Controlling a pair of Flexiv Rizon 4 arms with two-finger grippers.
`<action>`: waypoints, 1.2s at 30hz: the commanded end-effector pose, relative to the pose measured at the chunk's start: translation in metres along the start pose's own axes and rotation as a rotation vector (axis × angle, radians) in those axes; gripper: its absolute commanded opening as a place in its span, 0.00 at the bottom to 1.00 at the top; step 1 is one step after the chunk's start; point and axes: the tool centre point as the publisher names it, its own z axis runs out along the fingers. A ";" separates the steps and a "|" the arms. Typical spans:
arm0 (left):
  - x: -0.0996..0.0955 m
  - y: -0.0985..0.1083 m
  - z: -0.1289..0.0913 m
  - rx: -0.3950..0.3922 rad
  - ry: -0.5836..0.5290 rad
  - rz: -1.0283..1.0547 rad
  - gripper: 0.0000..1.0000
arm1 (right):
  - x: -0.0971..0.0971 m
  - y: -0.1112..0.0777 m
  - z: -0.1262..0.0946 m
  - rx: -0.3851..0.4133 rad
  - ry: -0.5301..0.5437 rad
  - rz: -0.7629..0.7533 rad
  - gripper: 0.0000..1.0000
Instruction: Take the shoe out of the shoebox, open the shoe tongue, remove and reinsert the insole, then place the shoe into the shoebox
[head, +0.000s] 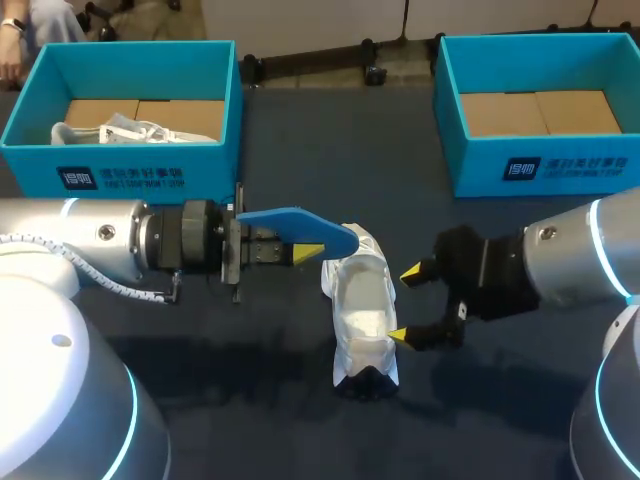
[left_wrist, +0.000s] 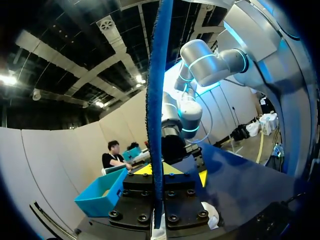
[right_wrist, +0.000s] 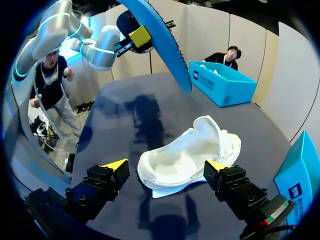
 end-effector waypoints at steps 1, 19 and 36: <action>0.008 0.005 0.005 -0.023 0.012 0.006 0.00 | 0.001 0.000 0.000 0.001 -0.002 0.001 1.00; 0.042 0.027 0.019 -0.058 0.015 -0.063 0.00 | -0.022 -0.009 -0.031 0.261 -0.093 -0.242 1.00; 0.049 0.068 0.028 -0.056 0.006 -0.029 0.00 | -0.031 -0.025 -0.021 0.306 -0.105 -0.310 1.00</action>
